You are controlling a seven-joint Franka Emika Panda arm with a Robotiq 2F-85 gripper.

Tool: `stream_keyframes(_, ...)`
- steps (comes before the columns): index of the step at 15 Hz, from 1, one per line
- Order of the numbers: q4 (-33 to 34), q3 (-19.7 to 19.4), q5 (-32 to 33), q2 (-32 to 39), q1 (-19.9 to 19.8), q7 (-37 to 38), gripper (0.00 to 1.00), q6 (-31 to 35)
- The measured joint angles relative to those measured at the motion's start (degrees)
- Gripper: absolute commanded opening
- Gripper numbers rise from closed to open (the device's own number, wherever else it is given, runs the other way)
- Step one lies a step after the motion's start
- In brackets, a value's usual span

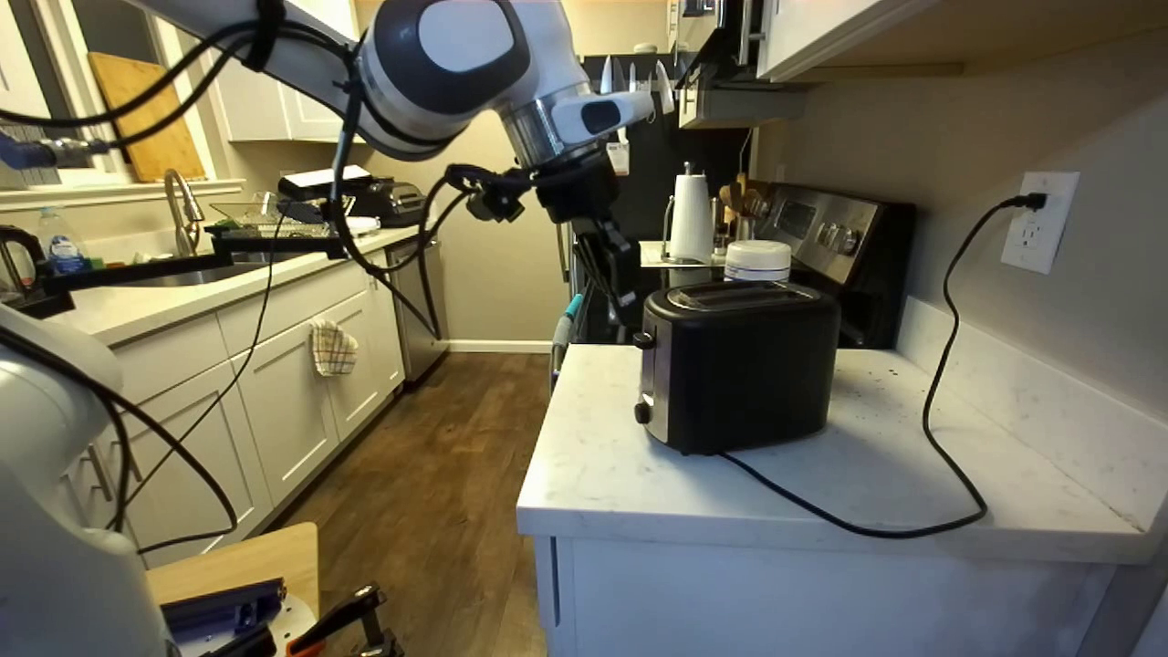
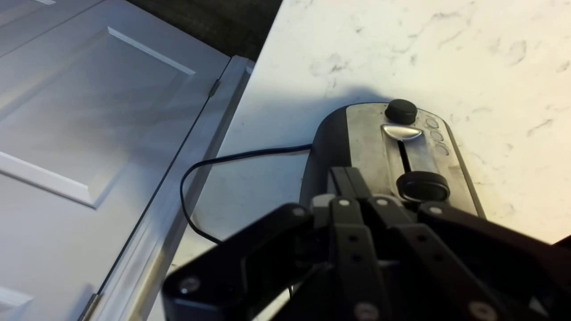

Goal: Push the toaster lever down

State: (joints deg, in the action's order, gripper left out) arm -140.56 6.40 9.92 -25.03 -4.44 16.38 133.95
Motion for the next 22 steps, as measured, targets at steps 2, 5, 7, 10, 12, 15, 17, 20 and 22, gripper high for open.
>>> stream_keyframes(2,0.0,0.0,0.0,0.06,-0.02,0.01,0.01,0.03)
stream_keyframes(5,0.0,0.0,0.0,0.06,-0.02,0.01,0.01,0.05)
stream_keyframes(7,0.0,0.0,0.0,0.06,-0.02,0.01,0.01,0.05)
stream_keyframes(10,0.02,-0.01,0.0,0.06,0.02,0.01,0.0,0.05)
stream_keyframes(12,0.02,0.02,-0.02,0.16,0.28,0.01,0.0,0.04)
stream_keyframes(15,0.17,0.27,-0.1,0.98,0.97,0.01,0.0,0.1)
stream_keyframes(17,0.25,0.46,-0.11,1.75,1.22,0.02,0.0,0.97)
stream_keyframes(20,0.38,0.45,-0.17,3.39,1.27,0.35,0.0,3.83)
stream_keyframes(22,1.03,0.41,-0.54,5.2,1.27,0.92,0.0,6.39)
